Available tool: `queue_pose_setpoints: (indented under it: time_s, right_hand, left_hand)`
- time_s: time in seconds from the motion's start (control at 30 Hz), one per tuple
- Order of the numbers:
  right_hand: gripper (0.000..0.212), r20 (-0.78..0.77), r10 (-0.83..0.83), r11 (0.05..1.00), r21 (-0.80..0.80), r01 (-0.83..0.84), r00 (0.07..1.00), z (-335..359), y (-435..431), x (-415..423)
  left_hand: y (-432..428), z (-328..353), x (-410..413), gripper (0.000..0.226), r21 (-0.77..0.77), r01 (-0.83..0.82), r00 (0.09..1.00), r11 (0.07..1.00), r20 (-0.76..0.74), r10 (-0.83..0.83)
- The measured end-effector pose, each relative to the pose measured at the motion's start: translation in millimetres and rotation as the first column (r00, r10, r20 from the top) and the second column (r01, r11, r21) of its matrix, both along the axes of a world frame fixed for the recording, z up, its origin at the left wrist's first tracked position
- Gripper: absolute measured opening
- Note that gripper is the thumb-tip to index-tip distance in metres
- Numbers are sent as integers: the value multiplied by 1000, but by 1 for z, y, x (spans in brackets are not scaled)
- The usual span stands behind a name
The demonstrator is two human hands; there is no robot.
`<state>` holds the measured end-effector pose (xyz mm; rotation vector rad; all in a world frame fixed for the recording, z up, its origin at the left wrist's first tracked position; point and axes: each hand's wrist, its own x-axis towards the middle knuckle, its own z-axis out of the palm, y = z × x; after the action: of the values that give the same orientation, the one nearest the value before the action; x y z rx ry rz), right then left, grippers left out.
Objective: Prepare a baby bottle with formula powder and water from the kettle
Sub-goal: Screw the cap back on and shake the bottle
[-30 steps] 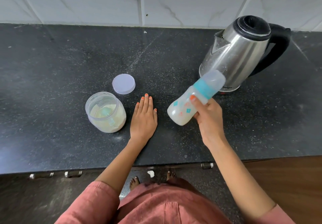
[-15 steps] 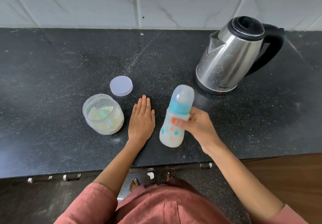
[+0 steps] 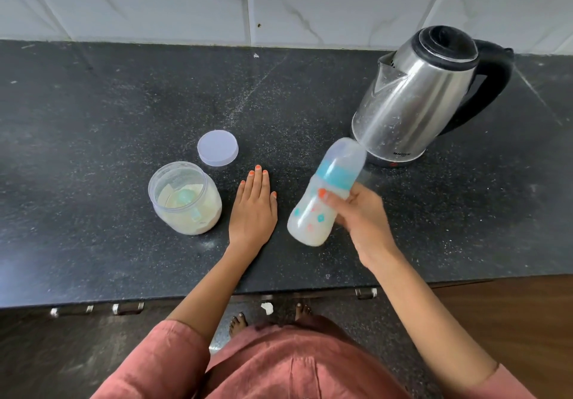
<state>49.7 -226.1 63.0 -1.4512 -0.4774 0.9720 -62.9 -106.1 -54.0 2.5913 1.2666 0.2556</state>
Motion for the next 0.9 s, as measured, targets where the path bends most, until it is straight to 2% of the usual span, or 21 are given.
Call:
queue_pose_setpoints:
  time_s: [0.07,0.13,0.17,0.27,0.33,0.47,0.53,0.57,0.63,0.7,0.77,0.83,0.9]
  right_hand:
    - [21,-128,-186,978,74,196,974,2,6,7]
    - [22,-182,-262,955,95,282,948,0,8,5]
    - [20,-144,-227,969,65,238,963,-1,6,1]
    - [19,18,88,991,-106,-86,996,-2,-4,-13]
    - [21,46,137,984,-120,-131,990,-1,-7,-10]
    - [19,-125,-179,979,75,189,976,4,4,8]
    - [19,-151,-220,963,124,240,964,4,7,7]
    - [18,-112,-176,976,110,188,978,3,6,3]
    - [22,9,27,1000,15,-27,1000,1,-1,-7]
    - [26,77,168,985,-51,-164,983,-2,-7,-11]
    - [27,33,96,995,-1,-96,995,-1,-7,-4]
    - [27,-108,-81,988,122,95,991,1,-2,7]
    - [26,-193,-176,953,213,216,965,3,3,12]
  left_hand:
    - [0,0,0,50,10,2,1000,1000,5,-2]
    - [0,0,0,50,6,4,1000,1000,3,-4]
    - [0,-1,0,50,4,4,1000,1000,1,-4]
    - [1,-1,0,51,2,4,1000,1000,-13,-4]
    - [1,-1,0,51,4,-1,1000,1000,-16,1]
    - [0,-1,0,50,8,-2,1000,1000,-3,2]
    - [1,-1,0,50,14,4,1000,1000,1,-4]
    - [1,-2,0,50,15,3,1000,1000,9,-3]
    - [0,-2,0,55,17,-6,1000,1000,18,6]
    - [0,-2,0,52,14,-5,1000,1000,8,5]
    - [0,-2,0,49,14,-1,1000,1000,15,0]
    - [0,0,0,49,23,-2,1000,1000,20,1]
    - [0,0,0,50,21,3,1000,1000,9,-3]
